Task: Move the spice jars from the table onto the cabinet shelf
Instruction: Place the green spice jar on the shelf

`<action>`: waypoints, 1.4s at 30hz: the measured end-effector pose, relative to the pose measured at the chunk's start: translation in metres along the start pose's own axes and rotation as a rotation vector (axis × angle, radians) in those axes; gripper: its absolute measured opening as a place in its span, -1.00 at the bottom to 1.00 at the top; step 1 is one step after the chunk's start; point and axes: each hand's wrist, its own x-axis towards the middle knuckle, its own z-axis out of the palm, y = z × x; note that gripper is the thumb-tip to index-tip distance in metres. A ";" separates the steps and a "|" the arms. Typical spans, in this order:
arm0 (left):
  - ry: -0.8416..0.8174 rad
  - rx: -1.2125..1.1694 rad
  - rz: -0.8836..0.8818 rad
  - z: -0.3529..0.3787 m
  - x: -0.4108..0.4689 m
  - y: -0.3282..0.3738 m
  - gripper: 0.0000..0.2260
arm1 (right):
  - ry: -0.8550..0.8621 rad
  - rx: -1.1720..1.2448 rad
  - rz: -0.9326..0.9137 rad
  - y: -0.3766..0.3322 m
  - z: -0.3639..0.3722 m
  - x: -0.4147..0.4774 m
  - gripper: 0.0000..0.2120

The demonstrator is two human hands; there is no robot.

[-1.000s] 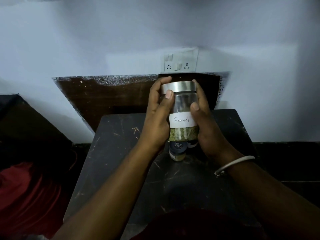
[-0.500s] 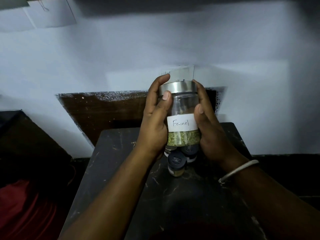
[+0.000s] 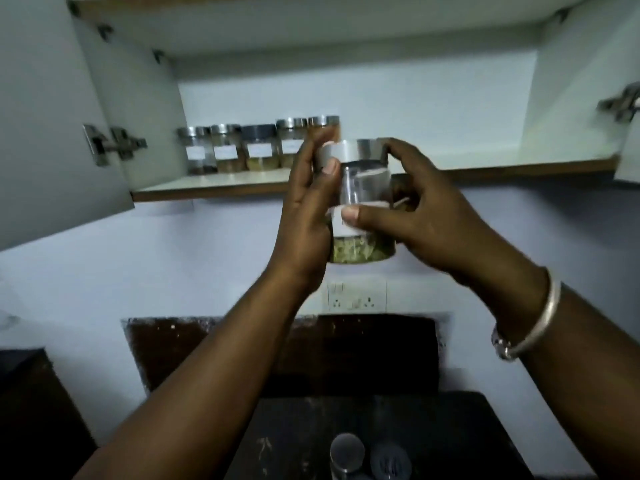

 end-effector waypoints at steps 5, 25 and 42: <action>0.004 0.128 -0.049 -0.008 0.090 -0.003 -0.69 | 0.000 0.003 0.114 -0.004 -0.026 0.078 -0.27; 0.084 1.553 -0.343 -0.059 0.187 -0.112 -0.77 | 0.042 -0.272 0.347 0.170 -0.034 0.333 -0.23; 0.072 1.500 -0.274 -0.059 0.185 -0.108 -0.81 | -0.196 -0.836 0.525 0.173 -0.025 0.322 0.17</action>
